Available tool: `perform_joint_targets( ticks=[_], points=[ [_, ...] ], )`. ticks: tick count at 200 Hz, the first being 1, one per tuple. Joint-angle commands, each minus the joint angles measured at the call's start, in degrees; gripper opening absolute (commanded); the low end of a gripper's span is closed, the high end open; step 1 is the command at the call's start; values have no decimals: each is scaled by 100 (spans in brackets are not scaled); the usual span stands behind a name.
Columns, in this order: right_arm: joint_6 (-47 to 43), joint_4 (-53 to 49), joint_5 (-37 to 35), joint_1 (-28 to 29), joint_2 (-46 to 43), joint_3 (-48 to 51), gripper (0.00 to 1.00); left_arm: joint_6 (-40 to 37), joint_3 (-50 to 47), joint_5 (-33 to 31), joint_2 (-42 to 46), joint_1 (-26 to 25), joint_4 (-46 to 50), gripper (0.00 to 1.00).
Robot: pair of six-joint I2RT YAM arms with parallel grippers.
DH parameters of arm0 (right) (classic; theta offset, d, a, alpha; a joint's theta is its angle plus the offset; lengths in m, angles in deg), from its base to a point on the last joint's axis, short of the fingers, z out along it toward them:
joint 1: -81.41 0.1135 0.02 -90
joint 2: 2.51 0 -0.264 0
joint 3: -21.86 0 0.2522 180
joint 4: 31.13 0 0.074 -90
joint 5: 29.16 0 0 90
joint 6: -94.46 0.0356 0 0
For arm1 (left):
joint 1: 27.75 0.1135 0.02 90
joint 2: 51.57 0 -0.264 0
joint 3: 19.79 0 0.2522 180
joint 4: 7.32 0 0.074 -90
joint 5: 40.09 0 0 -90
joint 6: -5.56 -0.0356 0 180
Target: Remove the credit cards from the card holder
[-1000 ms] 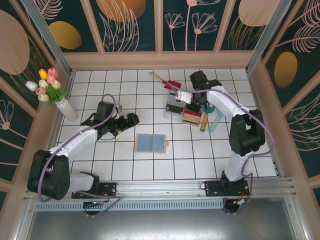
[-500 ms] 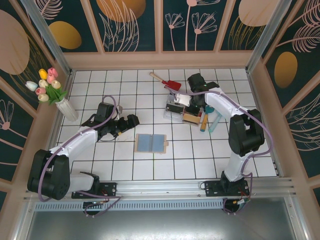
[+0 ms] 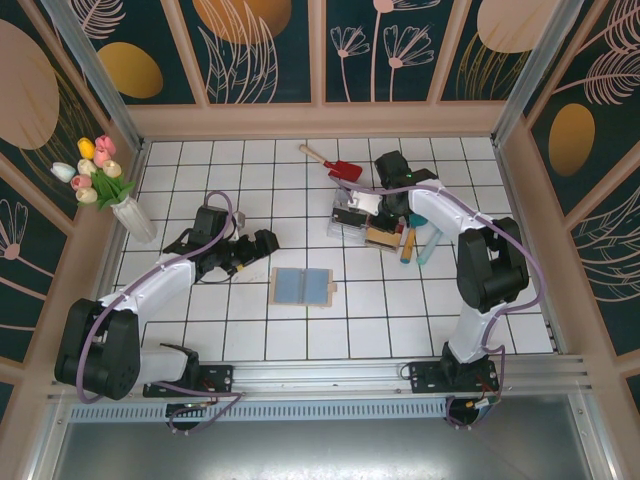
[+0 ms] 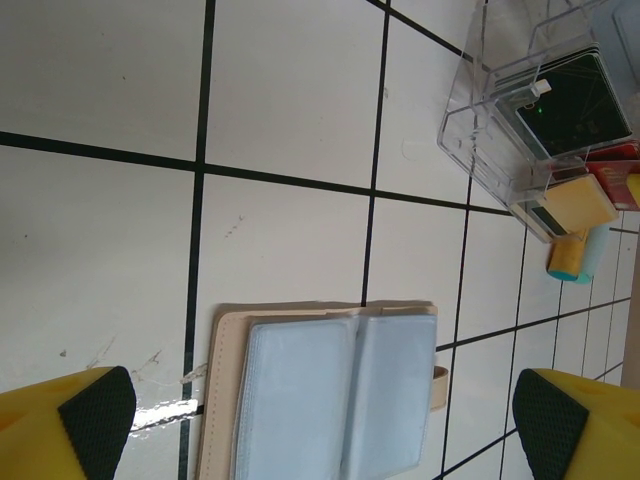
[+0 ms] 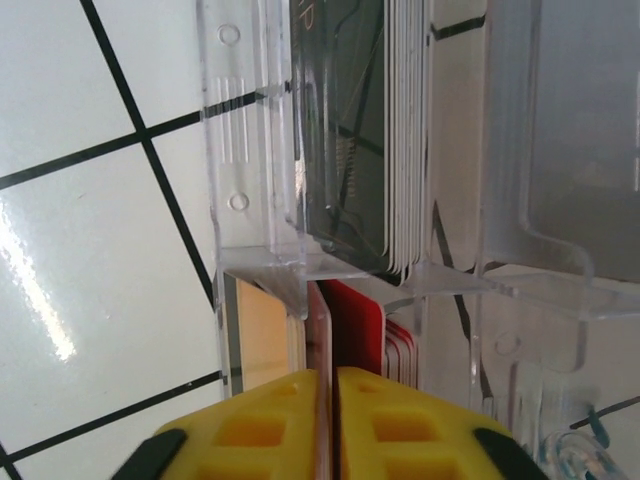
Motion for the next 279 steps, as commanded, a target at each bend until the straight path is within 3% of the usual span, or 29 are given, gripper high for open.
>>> perform_joint_targets(
  ticks=[1, 58, 82, 97, 117, 149, 168, 197, 219, 238, 256, 279],
  points=[
    [47, 72, -57, 43, 49, -3, 17, 22, -46, 87, -28, 25, -116, 98],
    [157, 59, -14, 39, -354, -76, 20, 43, -18, 61, -51, 25, -74, 99],
    [598, 122, 122, 57, -592, -196, 25, 14, -12, -69, -52, 26, 16, 99],
    [1192, 239, 3, 72, -694, -296, 24, -12, 5, -215, -52, 23, 143, 99],
    [2161, 493, -665, 154, -763, -322, 25, -81, 89, -496, -54, 21, 472, 97],
    [3332, 1089, -1364, 375, -1019, 49, 30, 11, -96, -407, 24, 21, 369, 95],
    [4269, 1412, -1842, 561, -1183, 214, 23, 129, -172, -375, 51, 10, 303, 95],
    [5908, 1264, -2683, 974, -1216, 142, 24, 410, -298, -485, 74, -112, 204, 95],
    [7205, 897, -2107, 1090, -1191, -52, 30, 612, -379, -508, 64, -351, 56, 95],
    [7884, 1179, -1601, 1283, -1306, 184, 36, 723, -346, -564, 8, -598, 8, 95],
    [8542, 1561, -1106, 1426, -1450, 553, 46, 803, -289, -600, -63, -787, 20, 91],
    [9535, 1898, -463, 1464, -1574, 1068, 49, 904, -265, -612, -142, -951, 82, 84]
  ],
)
